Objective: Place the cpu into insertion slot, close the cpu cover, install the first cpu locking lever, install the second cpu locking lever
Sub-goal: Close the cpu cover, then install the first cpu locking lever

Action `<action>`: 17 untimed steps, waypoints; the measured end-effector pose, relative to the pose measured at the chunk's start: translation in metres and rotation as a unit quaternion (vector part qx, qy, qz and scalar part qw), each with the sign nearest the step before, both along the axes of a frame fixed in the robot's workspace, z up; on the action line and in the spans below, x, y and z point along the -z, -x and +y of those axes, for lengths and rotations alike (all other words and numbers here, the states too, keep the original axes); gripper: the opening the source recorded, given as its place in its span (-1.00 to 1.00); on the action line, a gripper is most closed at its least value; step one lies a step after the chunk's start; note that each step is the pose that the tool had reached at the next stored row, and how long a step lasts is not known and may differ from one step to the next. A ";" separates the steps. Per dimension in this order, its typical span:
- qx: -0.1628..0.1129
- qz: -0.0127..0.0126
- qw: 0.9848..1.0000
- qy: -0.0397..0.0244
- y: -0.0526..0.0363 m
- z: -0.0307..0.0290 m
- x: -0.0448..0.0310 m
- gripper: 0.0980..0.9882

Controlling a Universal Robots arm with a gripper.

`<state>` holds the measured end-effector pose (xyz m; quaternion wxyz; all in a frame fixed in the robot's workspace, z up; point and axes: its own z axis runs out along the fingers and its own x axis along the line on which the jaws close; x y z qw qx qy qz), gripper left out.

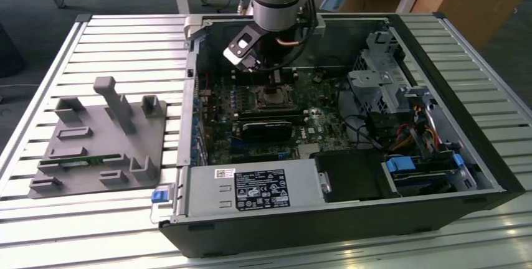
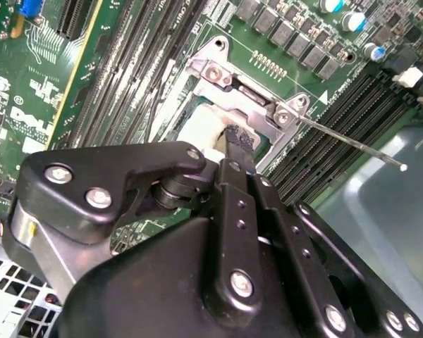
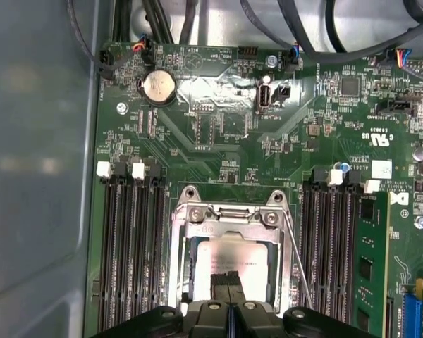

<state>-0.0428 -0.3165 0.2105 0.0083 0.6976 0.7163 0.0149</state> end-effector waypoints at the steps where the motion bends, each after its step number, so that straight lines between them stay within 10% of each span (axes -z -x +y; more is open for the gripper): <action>1: 0.000 0.000 1.000 0.000 0.0000 0.0000 0.0000 -0.98; 17: 0.000 0.000 1.000 0.000 -0.0086 0.0001 0.0000 -0.98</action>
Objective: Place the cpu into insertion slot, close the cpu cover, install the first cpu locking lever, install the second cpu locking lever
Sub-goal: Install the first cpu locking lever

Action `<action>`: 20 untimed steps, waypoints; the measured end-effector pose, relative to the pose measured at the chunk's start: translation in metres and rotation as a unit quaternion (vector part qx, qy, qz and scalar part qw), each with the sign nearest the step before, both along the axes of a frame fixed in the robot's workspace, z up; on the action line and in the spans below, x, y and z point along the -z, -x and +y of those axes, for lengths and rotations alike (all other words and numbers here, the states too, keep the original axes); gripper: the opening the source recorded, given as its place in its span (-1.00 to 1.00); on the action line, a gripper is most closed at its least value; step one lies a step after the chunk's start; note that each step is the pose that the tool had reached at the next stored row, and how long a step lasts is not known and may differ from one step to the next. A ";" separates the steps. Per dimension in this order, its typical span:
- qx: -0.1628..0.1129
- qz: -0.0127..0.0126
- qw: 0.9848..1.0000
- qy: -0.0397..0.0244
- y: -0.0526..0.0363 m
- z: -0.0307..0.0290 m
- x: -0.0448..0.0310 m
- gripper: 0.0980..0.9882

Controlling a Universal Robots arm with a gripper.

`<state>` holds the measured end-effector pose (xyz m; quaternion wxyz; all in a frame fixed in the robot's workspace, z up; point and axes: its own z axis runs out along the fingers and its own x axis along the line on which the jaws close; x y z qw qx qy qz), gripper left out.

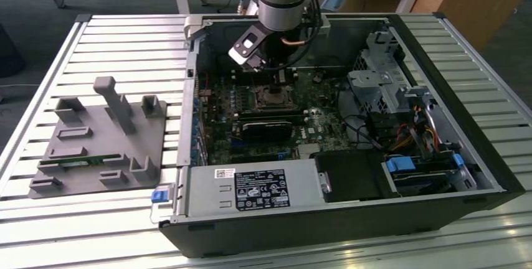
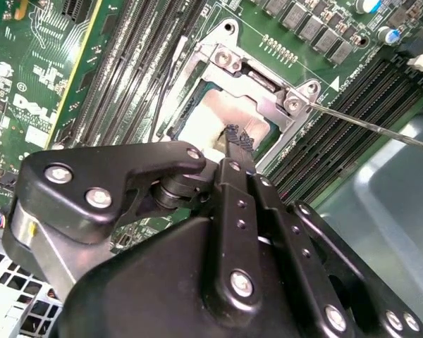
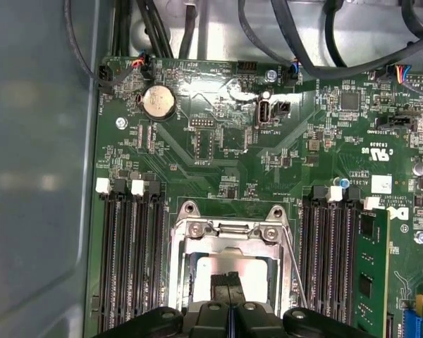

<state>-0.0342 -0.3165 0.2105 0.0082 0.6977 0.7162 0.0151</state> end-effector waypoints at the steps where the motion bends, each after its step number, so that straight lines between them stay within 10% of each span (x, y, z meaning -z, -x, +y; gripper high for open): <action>1: 0.000 0.000 1.000 0.000 0.0000 0.0000 -0.0003 -0.98; 20: 0.000 0.000 1.000 0.000 -0.0001 0.0000 -0.0191 -0.98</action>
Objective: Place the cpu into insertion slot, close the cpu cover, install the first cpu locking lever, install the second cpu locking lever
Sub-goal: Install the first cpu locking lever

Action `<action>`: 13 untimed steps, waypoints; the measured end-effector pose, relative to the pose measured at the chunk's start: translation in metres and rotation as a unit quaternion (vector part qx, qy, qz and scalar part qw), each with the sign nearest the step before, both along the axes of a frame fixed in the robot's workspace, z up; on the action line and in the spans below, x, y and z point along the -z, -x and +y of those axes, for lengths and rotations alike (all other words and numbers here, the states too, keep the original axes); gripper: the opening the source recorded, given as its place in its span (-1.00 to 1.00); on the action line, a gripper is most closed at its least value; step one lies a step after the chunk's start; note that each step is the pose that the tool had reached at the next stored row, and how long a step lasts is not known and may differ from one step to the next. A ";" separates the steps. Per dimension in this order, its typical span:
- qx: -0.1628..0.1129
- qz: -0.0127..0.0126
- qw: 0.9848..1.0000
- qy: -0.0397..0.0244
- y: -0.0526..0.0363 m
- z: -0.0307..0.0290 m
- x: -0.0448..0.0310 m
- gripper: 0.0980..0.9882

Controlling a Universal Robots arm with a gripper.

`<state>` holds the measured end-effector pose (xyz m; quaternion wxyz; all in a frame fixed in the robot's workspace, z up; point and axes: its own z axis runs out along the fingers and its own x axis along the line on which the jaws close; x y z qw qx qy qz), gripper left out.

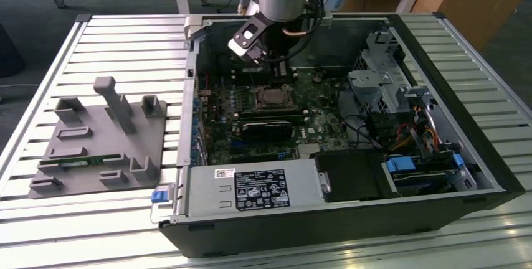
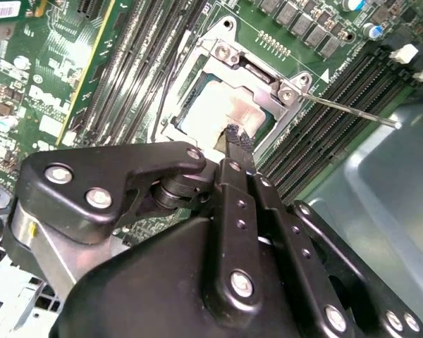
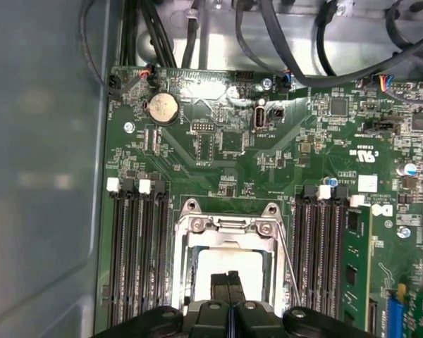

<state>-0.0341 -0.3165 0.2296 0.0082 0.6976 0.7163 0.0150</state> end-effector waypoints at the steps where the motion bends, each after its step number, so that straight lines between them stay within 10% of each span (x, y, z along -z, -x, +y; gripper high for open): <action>1: 0.000 0.000 1.000 0.000 0.0000 0.0000 -0.0021 -0.98; 13: -0.003 0.000 1.000 0.000 -0.0001 0.0000 -0.0227 -0.98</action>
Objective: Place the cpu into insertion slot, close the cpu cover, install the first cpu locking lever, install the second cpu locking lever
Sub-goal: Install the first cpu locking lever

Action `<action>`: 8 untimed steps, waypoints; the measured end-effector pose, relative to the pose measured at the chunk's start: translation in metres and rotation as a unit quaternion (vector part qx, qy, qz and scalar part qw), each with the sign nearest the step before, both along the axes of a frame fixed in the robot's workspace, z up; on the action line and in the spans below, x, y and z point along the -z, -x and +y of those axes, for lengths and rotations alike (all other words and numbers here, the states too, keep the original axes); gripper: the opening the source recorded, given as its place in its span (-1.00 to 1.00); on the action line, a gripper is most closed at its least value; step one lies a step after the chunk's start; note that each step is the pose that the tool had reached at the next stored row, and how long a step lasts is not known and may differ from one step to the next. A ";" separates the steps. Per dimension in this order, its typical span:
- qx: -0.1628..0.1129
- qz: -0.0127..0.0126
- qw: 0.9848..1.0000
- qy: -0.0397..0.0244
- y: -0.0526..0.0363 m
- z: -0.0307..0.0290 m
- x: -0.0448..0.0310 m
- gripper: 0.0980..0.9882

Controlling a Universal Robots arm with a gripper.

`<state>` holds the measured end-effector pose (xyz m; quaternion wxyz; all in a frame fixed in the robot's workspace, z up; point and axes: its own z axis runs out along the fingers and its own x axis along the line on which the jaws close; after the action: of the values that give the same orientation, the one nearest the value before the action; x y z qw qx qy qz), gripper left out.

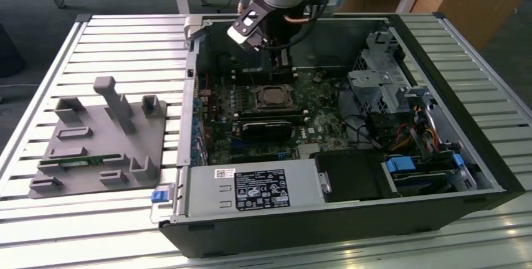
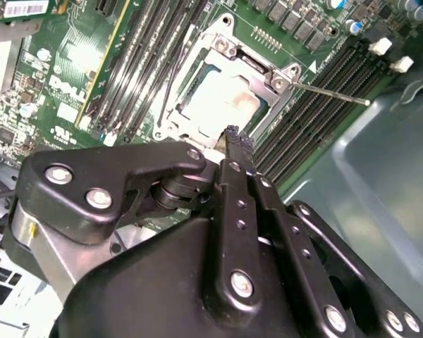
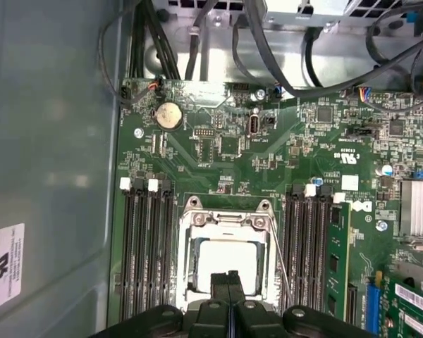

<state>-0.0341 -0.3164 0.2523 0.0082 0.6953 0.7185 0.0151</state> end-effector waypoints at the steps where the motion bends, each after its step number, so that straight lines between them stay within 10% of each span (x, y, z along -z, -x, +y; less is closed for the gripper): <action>1: -0.007 0.000 1.000 0.000 0.0000 0.0000 0.0000 -0.98; 8: -0.071 0.000 0.997 0.000 0.0000 0.0000 -0.0001 -0.98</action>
<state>-0.0341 -0.3165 0.2523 0.0071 0.6427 0.7660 0.0156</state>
